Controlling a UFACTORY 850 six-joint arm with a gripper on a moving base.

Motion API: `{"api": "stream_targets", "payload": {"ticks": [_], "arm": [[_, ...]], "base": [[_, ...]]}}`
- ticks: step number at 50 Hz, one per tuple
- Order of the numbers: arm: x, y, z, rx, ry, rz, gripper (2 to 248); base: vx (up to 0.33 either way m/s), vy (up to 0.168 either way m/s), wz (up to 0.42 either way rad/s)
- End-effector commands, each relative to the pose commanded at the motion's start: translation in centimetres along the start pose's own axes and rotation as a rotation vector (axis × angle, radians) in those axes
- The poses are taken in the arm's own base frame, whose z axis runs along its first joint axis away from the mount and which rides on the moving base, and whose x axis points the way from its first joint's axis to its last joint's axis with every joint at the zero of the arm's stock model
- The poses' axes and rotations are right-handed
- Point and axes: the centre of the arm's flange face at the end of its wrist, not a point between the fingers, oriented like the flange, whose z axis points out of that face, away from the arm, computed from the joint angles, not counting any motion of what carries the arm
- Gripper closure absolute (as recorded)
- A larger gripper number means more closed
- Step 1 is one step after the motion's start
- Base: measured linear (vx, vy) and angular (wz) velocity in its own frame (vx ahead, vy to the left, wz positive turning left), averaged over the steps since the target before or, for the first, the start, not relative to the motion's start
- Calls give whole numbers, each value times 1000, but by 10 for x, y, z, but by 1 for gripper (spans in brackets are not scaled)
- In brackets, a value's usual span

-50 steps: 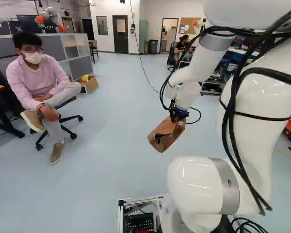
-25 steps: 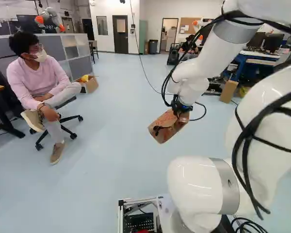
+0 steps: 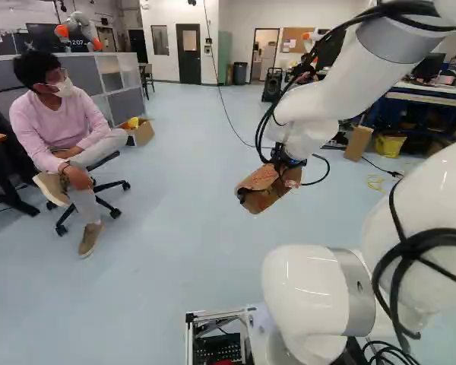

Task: Pick up the grocery bag from the ground

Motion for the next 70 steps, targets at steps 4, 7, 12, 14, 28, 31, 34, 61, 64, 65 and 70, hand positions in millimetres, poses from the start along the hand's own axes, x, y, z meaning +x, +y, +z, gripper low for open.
{"api": "stream_targets", "payload": {"ticks": [4,7,12,14,28,31,34,61,64,65,70], "arm": [[0,0,0,0,1,0,229],[0,0,0,0,1,0,229],[0,0,0,0,1,0,229],[0,0,0,0,1,0,229],[0,0,0,0,1,0,229],[0,0,0,0,1,0,229],[0,0,0,0,1,0,229],[0,0,0,0,1,0,229],[0,0,0,0,1,0,229],[0,0,0,0,1,0,229],[0,0,0,0,1,0,229]], "base": [[0,0,0],[0,0,0],[0,0,0],[0,0,0],[0,0,0],[0,0,0],[0,0,0],[0,0,0],[0,0,0],[0,0,0],[0,0,0]]}}
